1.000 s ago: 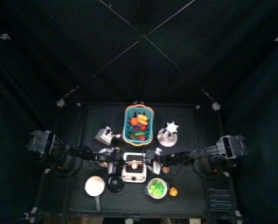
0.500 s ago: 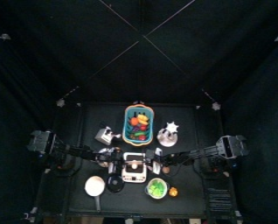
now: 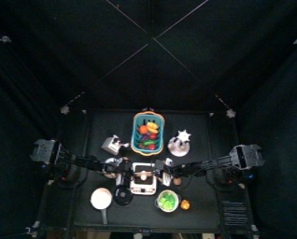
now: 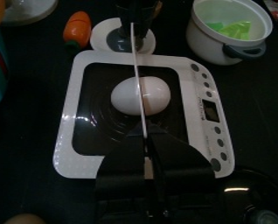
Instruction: Cut egg
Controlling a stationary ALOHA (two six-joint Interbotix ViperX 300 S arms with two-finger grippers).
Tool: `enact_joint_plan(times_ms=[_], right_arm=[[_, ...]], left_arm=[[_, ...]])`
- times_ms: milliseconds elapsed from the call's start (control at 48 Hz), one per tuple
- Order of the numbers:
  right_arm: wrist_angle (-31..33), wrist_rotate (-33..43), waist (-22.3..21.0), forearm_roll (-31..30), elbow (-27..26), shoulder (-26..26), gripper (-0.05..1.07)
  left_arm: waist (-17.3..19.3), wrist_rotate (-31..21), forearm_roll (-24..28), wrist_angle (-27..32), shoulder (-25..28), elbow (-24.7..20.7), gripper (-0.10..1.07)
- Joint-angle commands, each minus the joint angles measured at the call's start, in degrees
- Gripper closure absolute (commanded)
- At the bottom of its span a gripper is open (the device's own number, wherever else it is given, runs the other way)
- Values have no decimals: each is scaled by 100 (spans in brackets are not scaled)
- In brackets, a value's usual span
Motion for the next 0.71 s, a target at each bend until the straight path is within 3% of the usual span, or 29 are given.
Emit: enact_joint_plan(times_ms=[0,688], right_arm=[[70,79,-70,26,-53,53,69],[70,88,-44,26,-35,167,70]], left_arm=[[-9,-9,9,141,105,18,67],[0,-18,9,167,105,9,67]])
